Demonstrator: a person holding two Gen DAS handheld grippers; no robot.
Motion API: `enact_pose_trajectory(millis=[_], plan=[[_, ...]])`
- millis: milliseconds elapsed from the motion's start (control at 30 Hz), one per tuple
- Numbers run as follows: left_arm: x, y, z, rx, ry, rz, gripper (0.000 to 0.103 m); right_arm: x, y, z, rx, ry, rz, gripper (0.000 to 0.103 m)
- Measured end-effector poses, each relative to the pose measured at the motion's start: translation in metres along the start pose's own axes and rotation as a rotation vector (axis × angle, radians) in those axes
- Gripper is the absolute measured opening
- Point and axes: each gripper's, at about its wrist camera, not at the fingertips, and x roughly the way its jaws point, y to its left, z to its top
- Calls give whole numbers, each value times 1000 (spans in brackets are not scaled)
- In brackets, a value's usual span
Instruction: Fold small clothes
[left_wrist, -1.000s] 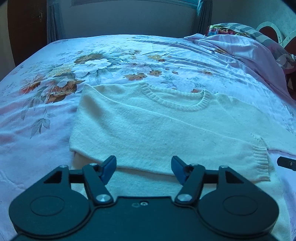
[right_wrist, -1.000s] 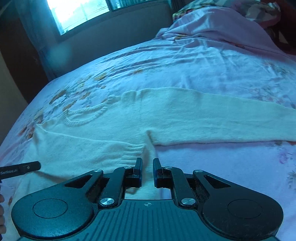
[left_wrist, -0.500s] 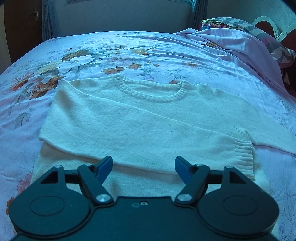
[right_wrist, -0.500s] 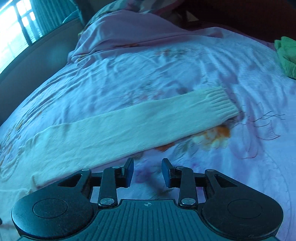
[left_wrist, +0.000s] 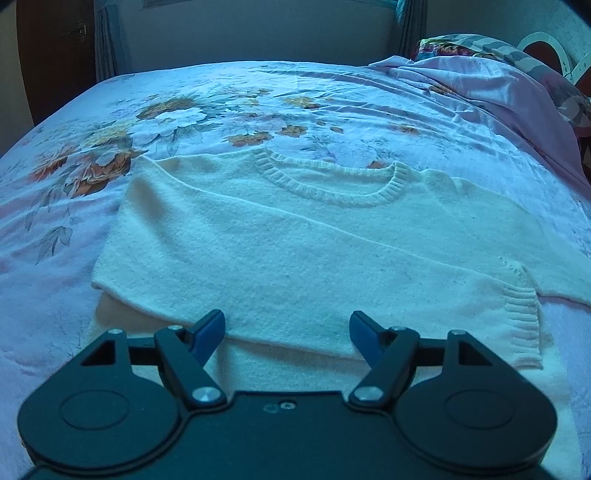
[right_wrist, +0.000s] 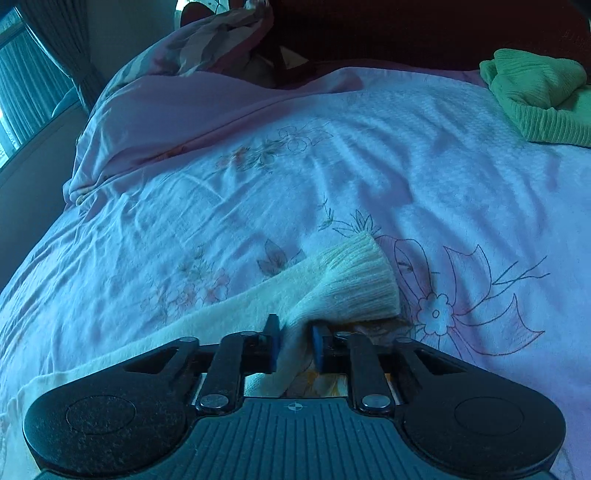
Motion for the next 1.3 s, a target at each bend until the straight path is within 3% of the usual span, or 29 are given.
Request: enact_pose_trajectory(millis=[133,233,333,467,533,633,733,767,833,867,933,1100,1300], plan=[[-2,6,3,-16,-14,-8,68,-10,20,-1,-76,-46,55,6],[-7,13,4,-34,-33,-25,60,-30,53,-8,-125,-90,208,5],[-13,22,6,-55,-35,-42,57,-56,116,-29,-228,-78,410,5],[-23,42,7,-106,-37,-48,58,-96,201,-89,-368,-16,656,5],[-30,55,7,-132,-38,-48,60,-111,237,-129,-450,56,763,6],[-38,73,4,-158,-44,-34,62,-121,274,-193,-601,159,850,6],[-42,95,-1,-205,-24,-45,63,-119,286,-247,-707,293,898,8],[-42,101,-2,-234,-8,-69,64,-117,287,-260,-754,324,885,15],[-41,115,-6,-305,27,-158,69,-119,283,-277,-807,348,878,59],[-42,119,-7,-332,37,-192,69,-123,278,-278,-802,337,904,63],[-41,122,-11,-381,53,-260,72,-132,271,-277,-806,313,942,63],[-35,118,-22,-470,120,-359,71,-140,253,-263,-745,287,913,63],[-25,104,-44,-494,181,-401,52,-143,228,-253,-661,288,879,63]])
